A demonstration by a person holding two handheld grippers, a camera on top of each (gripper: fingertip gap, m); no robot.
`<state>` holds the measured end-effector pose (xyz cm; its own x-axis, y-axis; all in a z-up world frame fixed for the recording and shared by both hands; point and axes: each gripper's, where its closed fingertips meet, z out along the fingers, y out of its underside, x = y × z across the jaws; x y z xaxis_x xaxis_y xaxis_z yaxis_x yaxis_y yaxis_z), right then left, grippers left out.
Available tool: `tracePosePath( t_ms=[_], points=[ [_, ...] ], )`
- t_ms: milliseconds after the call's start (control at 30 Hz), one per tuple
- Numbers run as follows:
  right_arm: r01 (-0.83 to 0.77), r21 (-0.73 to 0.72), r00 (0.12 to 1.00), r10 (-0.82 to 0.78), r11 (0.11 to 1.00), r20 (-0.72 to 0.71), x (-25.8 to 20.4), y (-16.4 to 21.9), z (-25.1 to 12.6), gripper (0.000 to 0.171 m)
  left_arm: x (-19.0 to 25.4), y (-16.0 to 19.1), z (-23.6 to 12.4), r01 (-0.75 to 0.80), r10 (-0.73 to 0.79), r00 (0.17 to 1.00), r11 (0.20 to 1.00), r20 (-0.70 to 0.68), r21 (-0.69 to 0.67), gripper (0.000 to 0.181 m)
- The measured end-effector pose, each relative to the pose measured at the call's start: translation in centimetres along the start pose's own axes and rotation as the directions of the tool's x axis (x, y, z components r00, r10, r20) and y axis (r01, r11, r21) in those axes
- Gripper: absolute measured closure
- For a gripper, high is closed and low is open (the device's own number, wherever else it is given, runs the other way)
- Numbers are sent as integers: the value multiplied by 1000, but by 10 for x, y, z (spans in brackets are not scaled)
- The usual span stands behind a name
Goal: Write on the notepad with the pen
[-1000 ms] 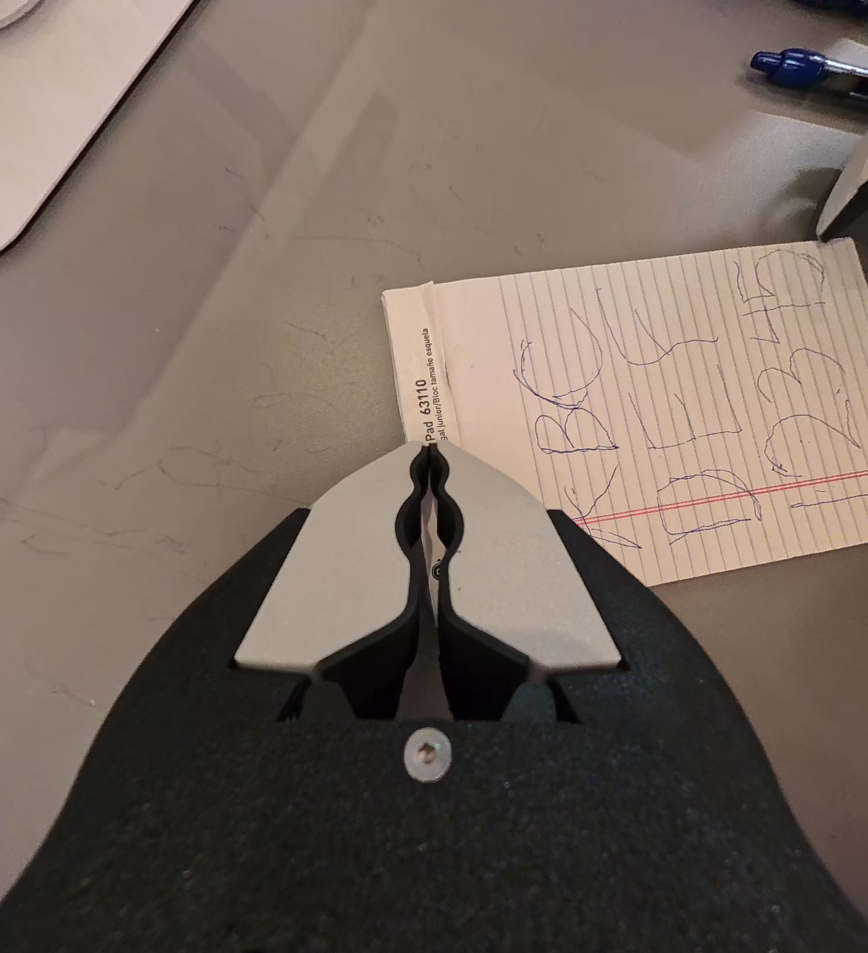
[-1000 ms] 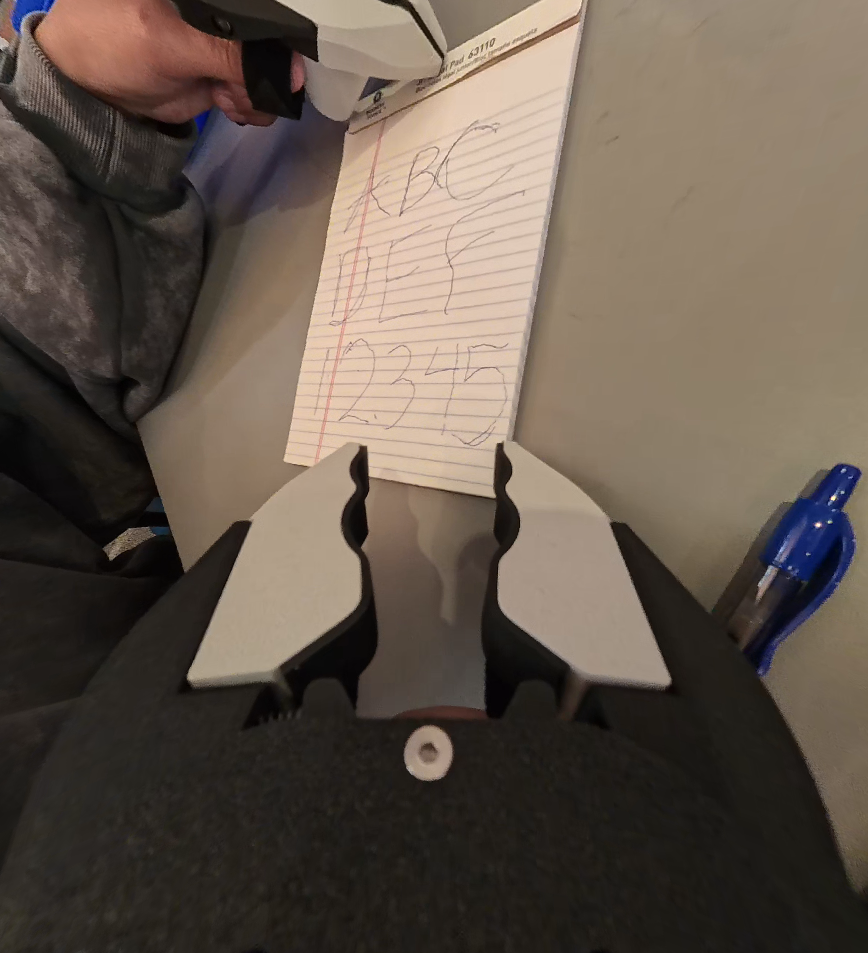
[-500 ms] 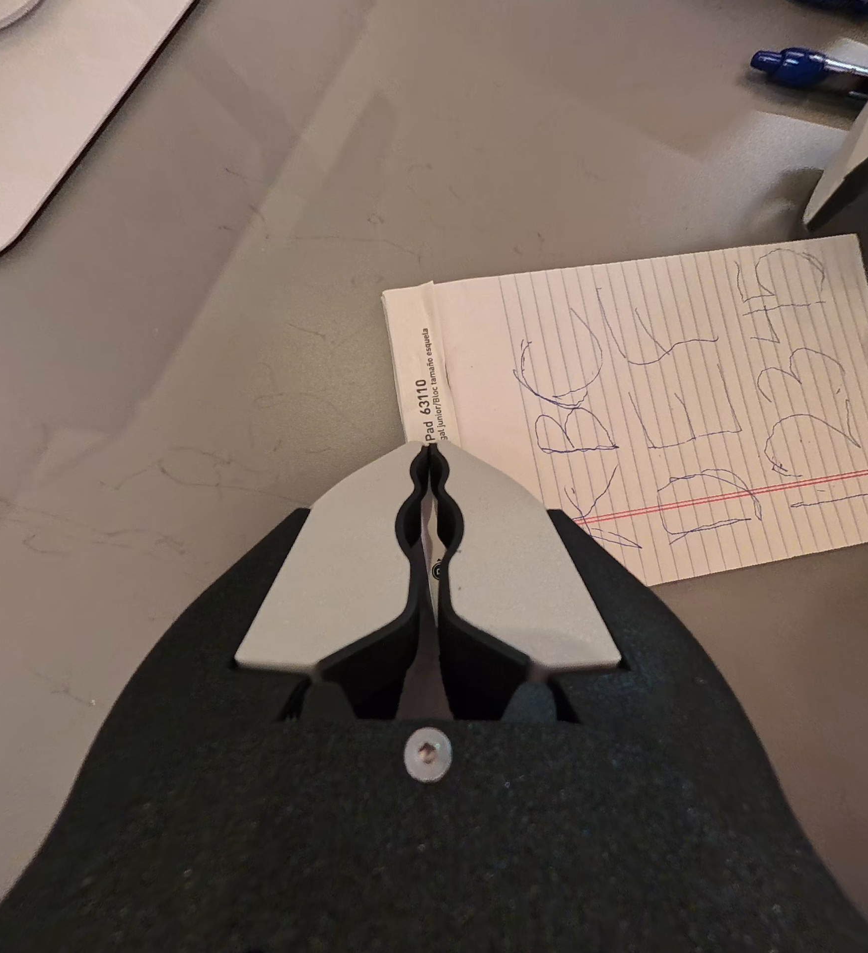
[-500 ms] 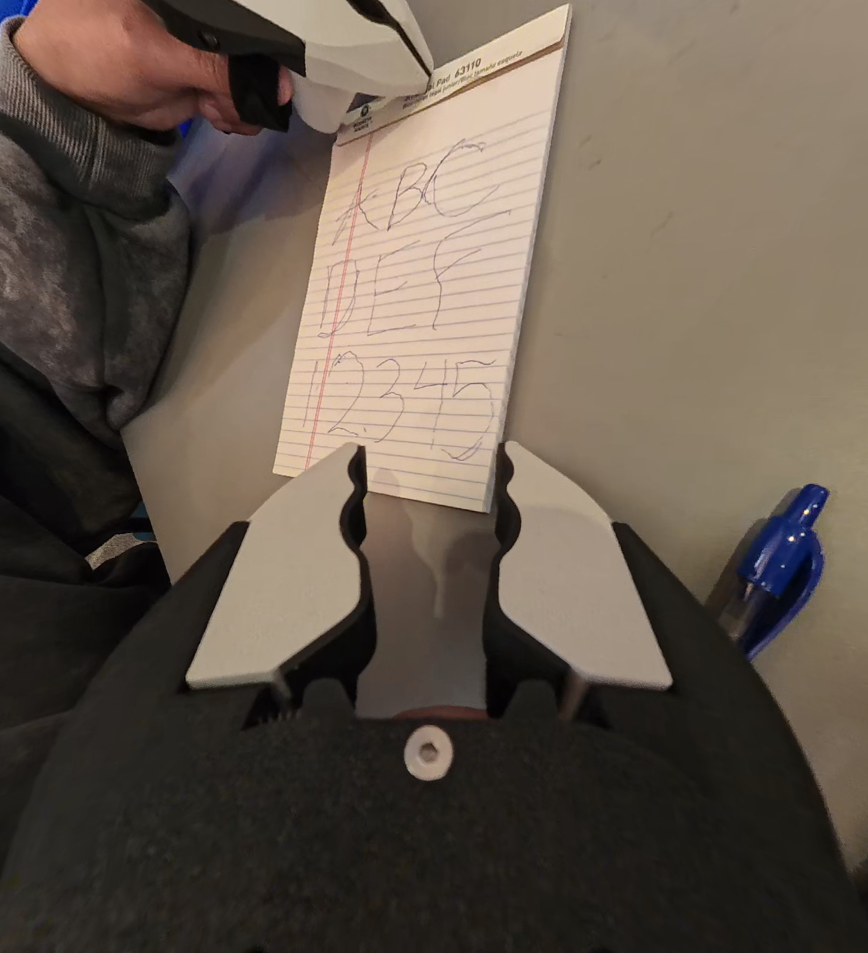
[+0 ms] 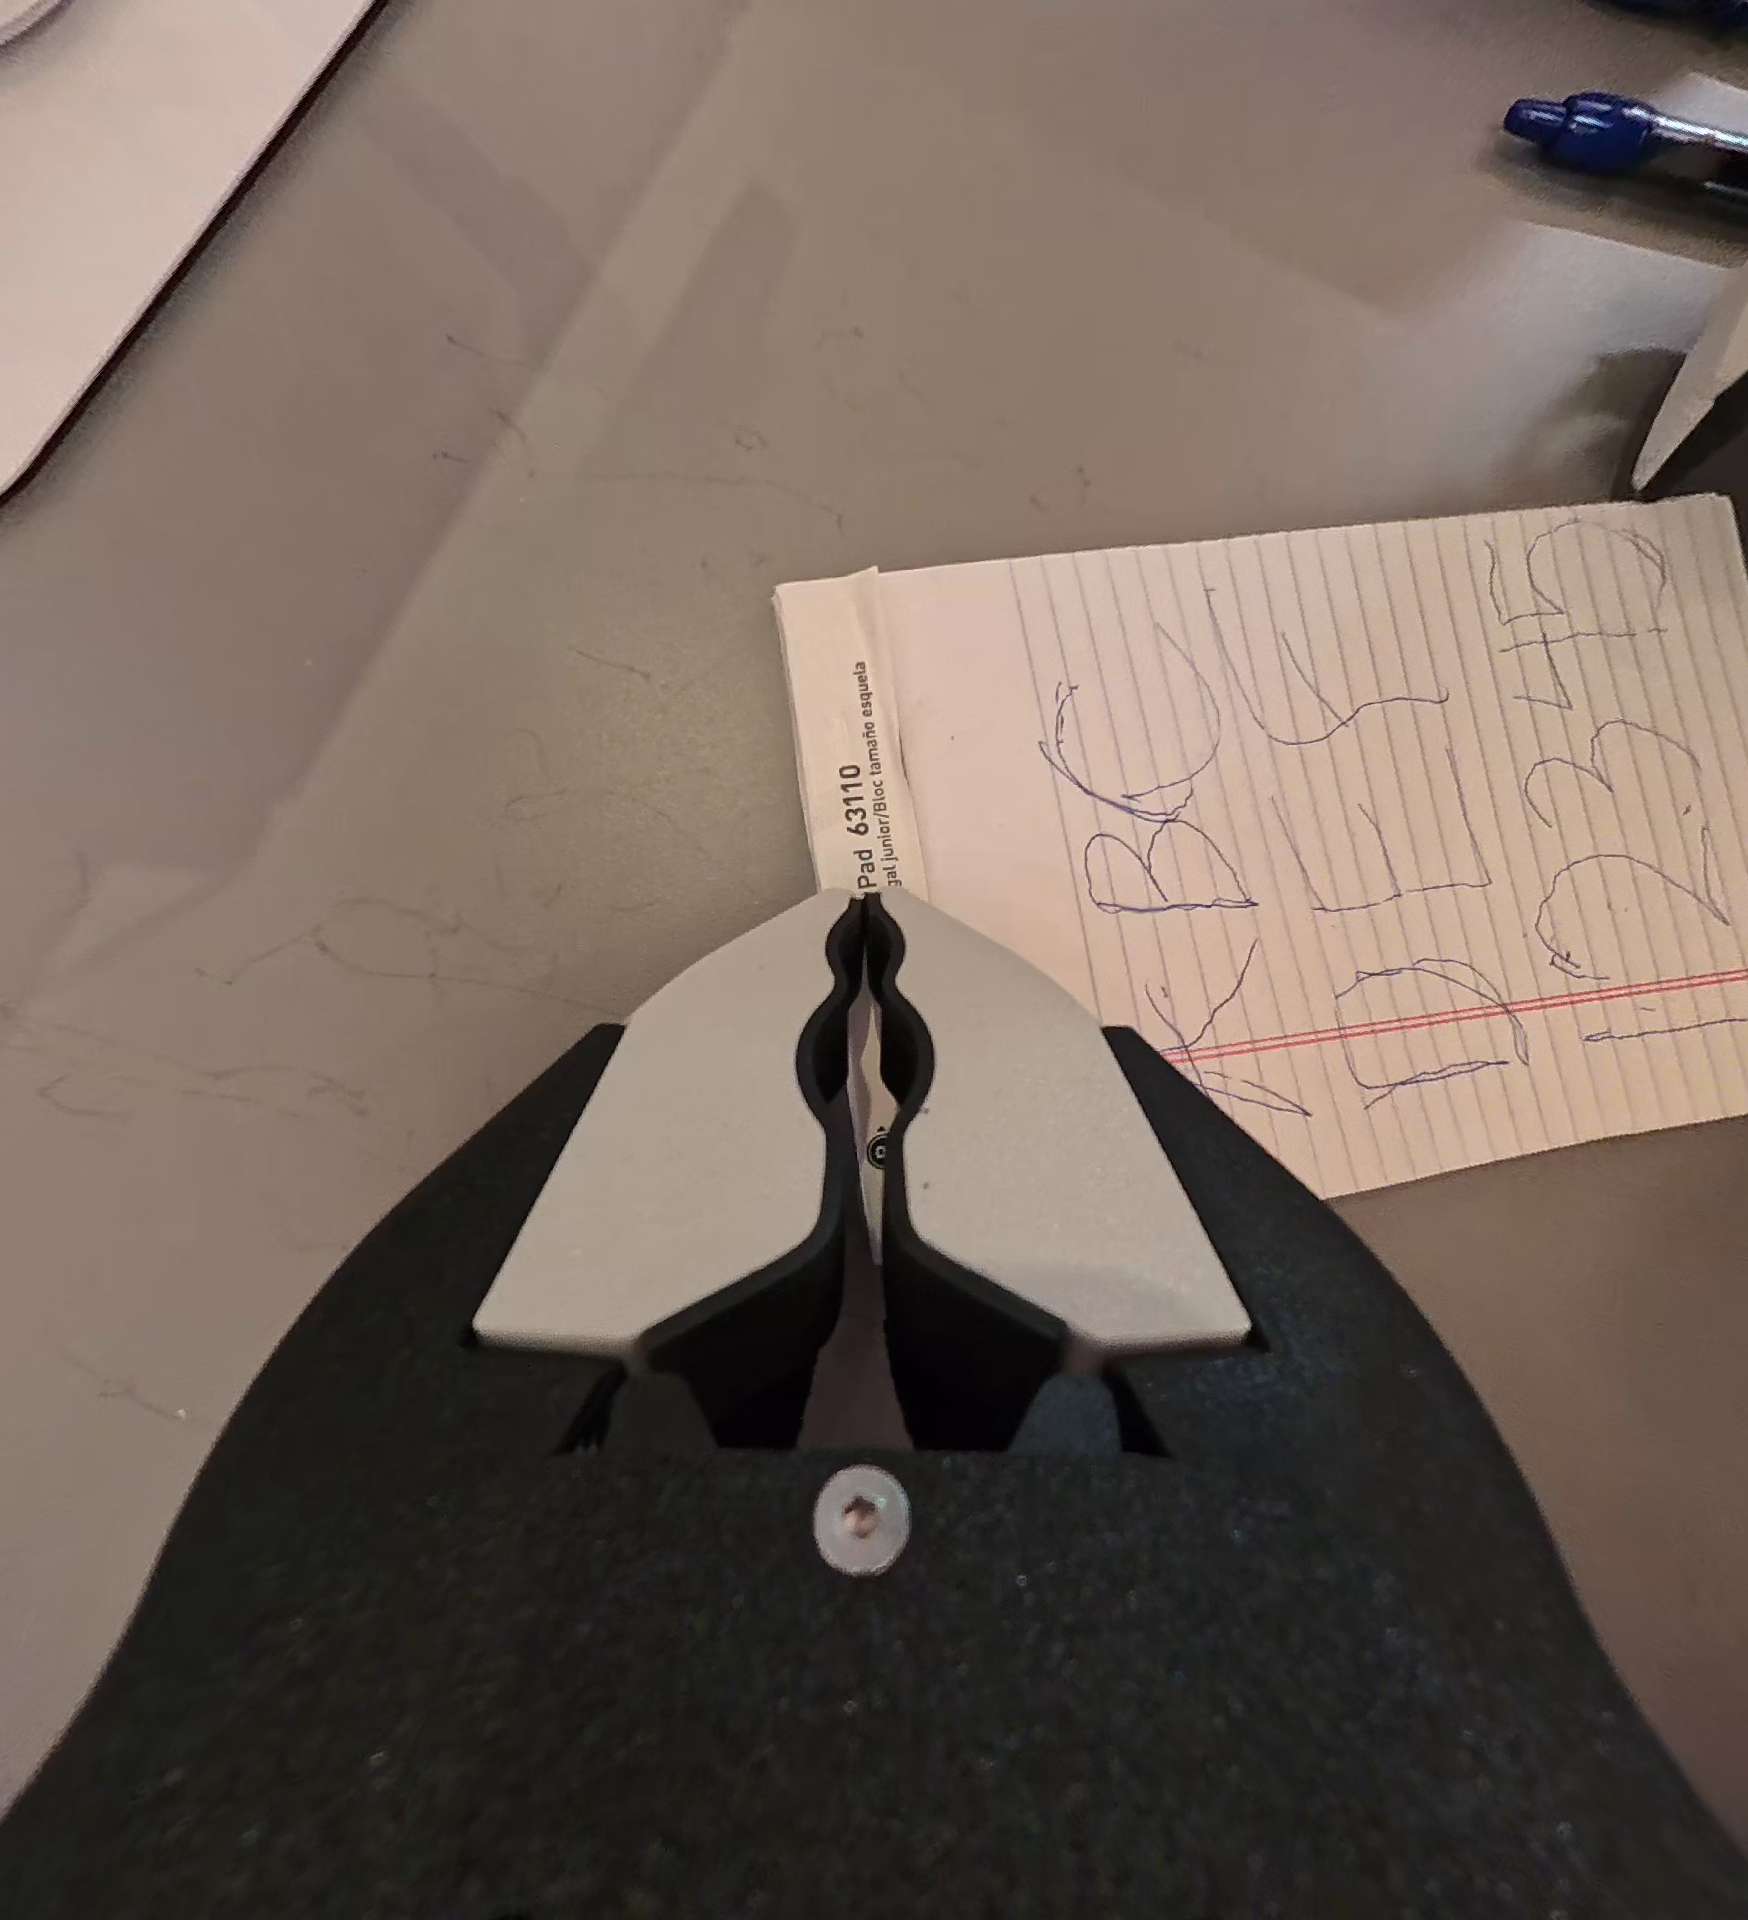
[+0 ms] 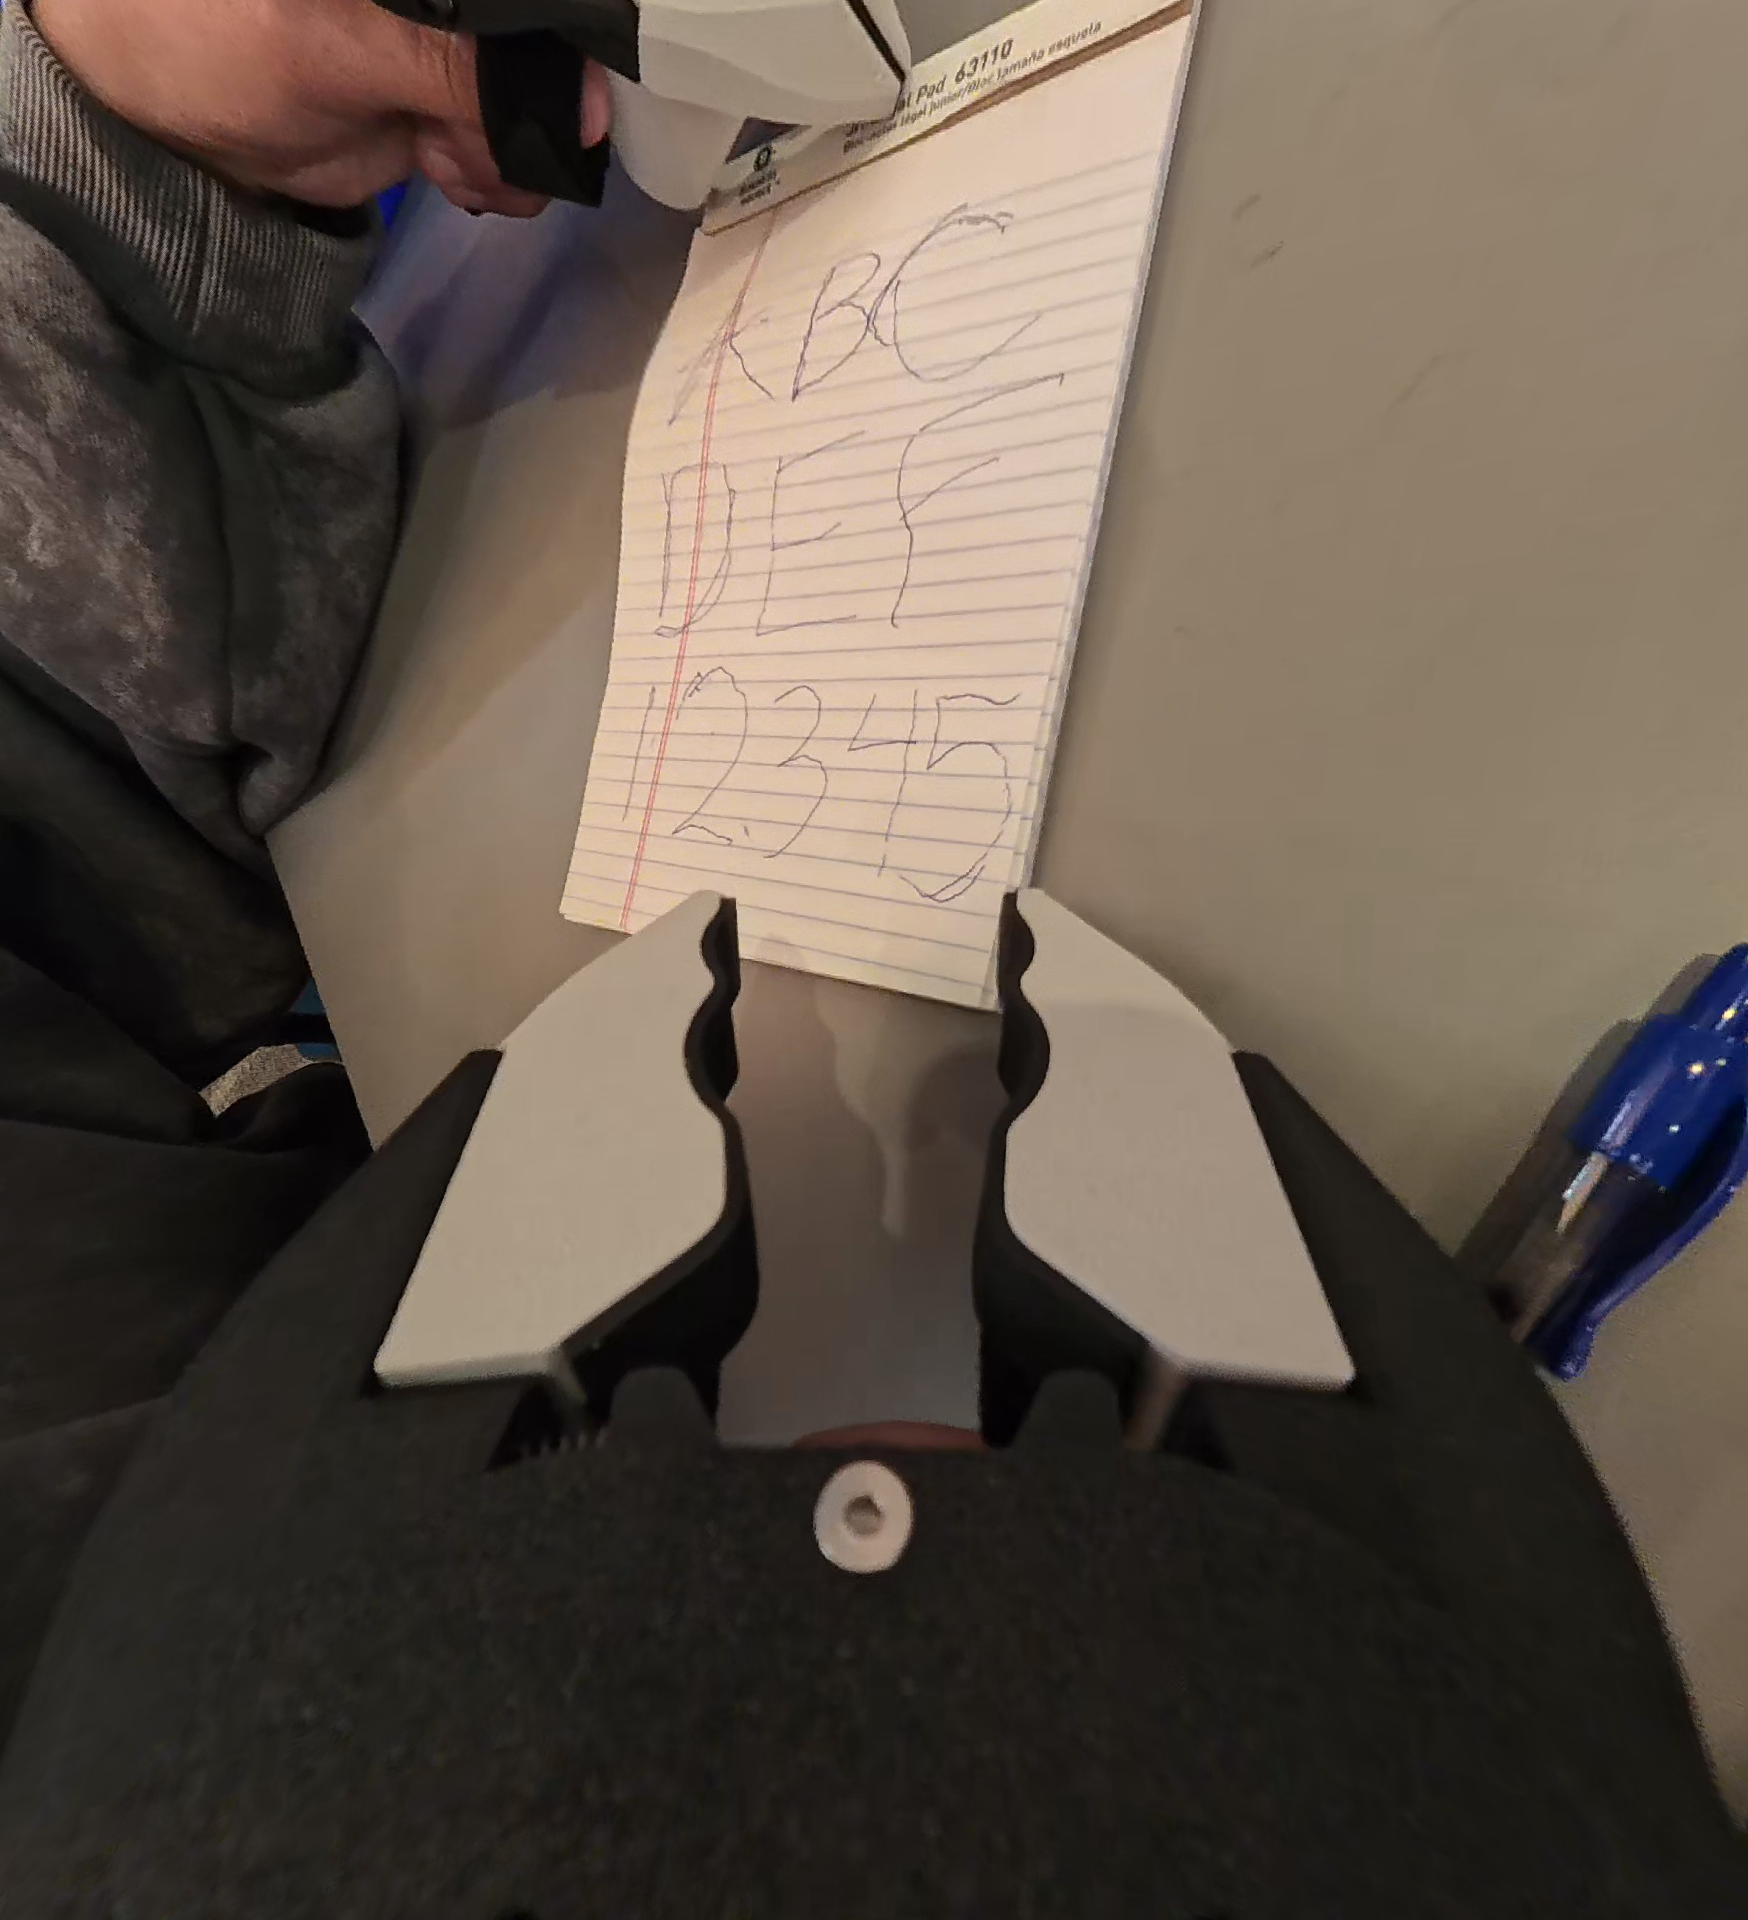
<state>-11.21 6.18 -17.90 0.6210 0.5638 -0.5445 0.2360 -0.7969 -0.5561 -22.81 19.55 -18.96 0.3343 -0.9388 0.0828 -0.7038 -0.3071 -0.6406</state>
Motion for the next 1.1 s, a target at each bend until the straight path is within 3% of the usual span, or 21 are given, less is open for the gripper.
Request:
tracePosePath(
  t_ms=[400,767,933,1100],
  points=[
    [-51,9,995,50,999,88,-20,7,2,121,2,0,0,10,-10,1000,1000,-16,3,181],
    [-40,-8,984,41,999,174,-47,-1,28,120,2,0,0,9,-9,1000,1000,-10,3,181],
    [-7,38,982,-1,999,188,-59,-15,43,121,2,0,0,8,-8,1000,1000,-13,3,181],
    [61,116,985,-78,991,156,-65,-36,58,112,2,0,0,13,-13,1000,1000,-20,7,181]
  ],
)
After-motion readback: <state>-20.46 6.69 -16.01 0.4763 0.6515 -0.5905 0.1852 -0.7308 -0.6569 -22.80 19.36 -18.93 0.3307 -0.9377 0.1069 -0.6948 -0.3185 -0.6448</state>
